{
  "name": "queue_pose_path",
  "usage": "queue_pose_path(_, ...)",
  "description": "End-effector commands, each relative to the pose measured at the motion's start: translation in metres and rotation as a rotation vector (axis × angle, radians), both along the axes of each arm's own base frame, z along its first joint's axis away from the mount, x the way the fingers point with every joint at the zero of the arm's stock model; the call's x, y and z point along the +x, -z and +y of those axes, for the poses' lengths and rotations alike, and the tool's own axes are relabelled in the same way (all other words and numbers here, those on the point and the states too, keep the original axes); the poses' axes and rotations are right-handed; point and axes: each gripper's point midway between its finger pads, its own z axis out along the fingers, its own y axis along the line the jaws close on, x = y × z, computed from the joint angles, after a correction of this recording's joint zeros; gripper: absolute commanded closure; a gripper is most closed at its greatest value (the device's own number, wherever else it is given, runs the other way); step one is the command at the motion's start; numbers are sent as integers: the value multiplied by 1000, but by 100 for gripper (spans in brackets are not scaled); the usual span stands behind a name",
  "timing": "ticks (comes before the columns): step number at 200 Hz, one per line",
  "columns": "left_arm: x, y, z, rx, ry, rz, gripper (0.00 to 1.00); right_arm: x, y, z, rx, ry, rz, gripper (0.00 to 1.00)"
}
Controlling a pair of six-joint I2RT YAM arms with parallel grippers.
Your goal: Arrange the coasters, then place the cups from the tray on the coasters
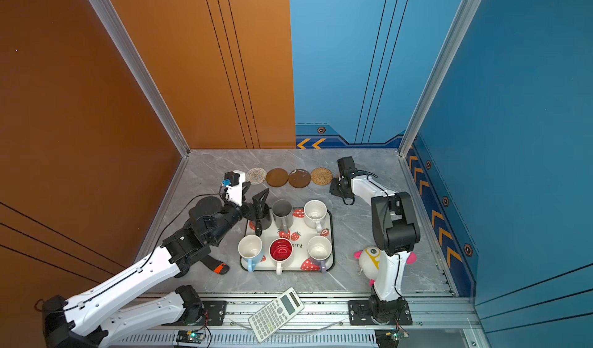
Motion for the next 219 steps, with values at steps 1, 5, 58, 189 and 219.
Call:
queue_pose_path(1,3,3,9,22,-36,-11,25,11,5,-7,-30,24,7,78)
queue_pose_path(5,3,3,9,21,-35,-13,25,11,6,-6,-30,22,12,77)
queue_pose_path(58,8,8,8,32,-37,1,26,19,19,-6,-22,23,41,75)
queue_pose_path(189,10,12,9,28,-42,10,25,22,48,-20,-24,43,110,76)
queue_pose_path(219,10,12,9,28,-43,10,25,27,48,-21,-17,35,108,76)
